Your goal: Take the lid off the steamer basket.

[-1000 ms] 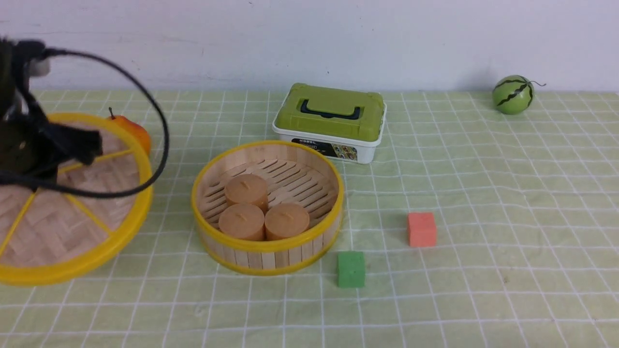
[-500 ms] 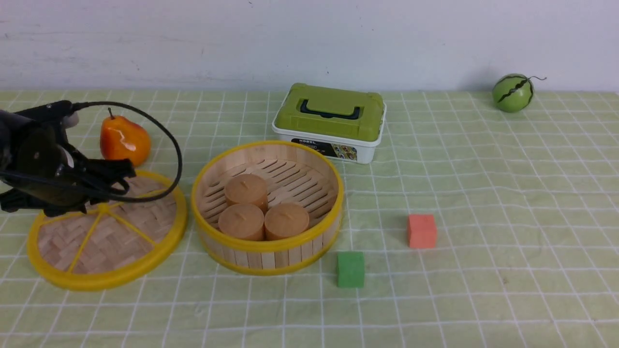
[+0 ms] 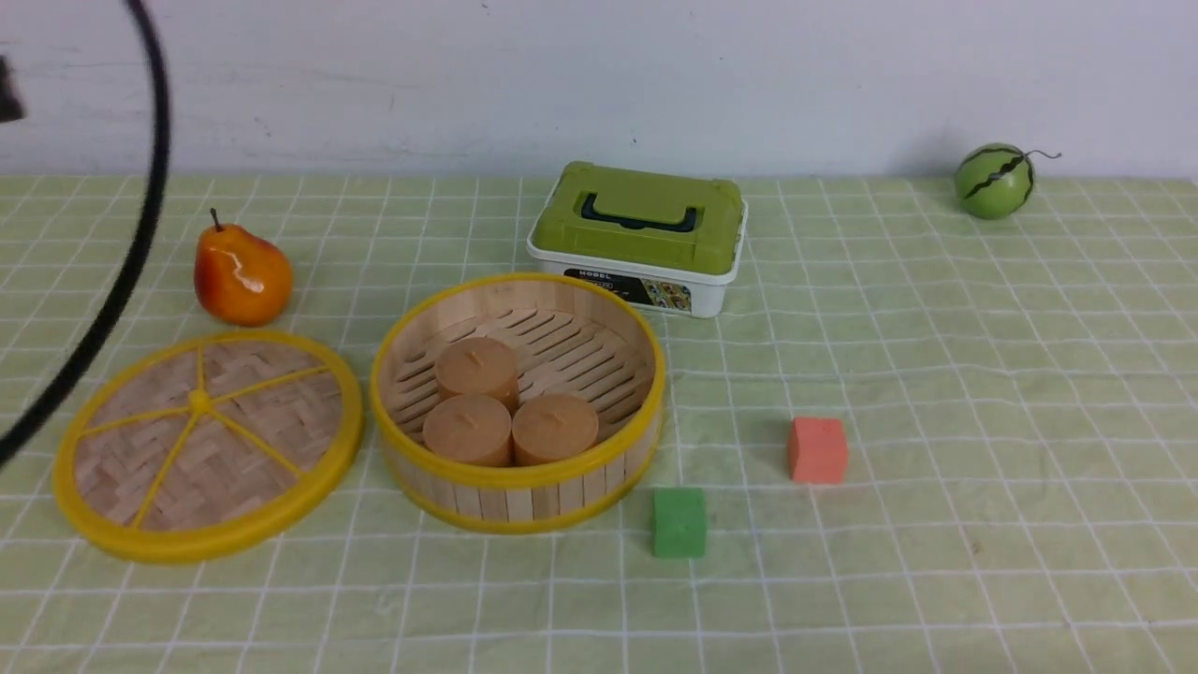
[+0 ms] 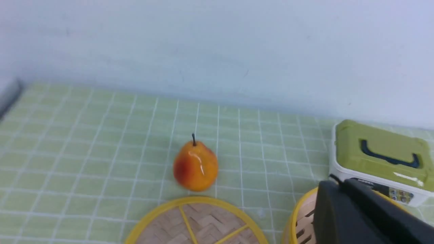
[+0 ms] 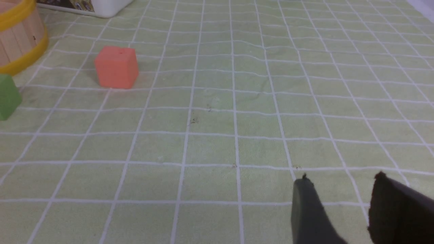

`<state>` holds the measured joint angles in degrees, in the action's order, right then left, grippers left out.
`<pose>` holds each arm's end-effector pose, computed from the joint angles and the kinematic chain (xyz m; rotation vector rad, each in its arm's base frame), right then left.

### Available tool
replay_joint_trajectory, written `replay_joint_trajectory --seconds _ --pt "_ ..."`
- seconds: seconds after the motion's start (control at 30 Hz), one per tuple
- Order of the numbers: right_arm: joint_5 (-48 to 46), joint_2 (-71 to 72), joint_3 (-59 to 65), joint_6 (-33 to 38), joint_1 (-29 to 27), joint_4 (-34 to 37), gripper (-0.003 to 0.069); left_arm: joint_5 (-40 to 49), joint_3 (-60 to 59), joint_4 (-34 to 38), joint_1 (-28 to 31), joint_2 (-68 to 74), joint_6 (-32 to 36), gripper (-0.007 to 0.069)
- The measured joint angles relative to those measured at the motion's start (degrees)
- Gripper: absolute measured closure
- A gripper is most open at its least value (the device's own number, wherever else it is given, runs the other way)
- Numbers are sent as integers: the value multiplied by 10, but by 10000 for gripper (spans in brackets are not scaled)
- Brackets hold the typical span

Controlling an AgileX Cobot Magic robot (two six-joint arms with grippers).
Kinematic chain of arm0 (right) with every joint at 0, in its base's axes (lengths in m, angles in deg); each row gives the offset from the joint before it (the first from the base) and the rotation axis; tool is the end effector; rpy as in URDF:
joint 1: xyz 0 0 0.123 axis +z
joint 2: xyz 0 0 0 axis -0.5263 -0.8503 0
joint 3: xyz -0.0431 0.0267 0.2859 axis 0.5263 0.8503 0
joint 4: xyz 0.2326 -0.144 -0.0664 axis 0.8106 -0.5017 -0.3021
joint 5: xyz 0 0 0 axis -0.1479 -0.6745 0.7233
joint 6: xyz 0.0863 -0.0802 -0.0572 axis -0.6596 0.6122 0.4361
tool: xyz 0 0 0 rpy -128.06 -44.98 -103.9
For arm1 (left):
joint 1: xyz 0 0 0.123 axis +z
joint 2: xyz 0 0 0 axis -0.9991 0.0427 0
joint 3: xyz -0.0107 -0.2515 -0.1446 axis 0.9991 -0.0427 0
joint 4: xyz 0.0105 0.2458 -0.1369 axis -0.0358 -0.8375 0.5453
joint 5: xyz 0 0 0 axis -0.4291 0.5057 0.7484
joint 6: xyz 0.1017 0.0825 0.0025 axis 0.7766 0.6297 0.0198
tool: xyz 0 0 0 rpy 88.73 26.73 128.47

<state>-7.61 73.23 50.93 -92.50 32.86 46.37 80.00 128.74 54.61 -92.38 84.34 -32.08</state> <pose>0.1157 -0.0002 0.1629 0.0182 1.8514 0.0137 0.2308 -0.0119 0.4076 -0.1120 1.7676 -0.1271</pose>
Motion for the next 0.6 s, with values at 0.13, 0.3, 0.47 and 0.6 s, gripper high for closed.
replay_joint_trajectory --seconds 0.13,0.3,0.47,0.6 --pt "0 0 0 0 0 0 418 -45 -119 30 -2 -112 51 637" --pt "0 0 0 0 0 0 418 -70 -271 91 -2 -231 66 637" --pt "0 0 0 0 0 0 418 -76 -384 141 -2 -321 66 637" --pt "0 0 0 0 0 0 418 -74 -454 158 -2 -343 66 637"
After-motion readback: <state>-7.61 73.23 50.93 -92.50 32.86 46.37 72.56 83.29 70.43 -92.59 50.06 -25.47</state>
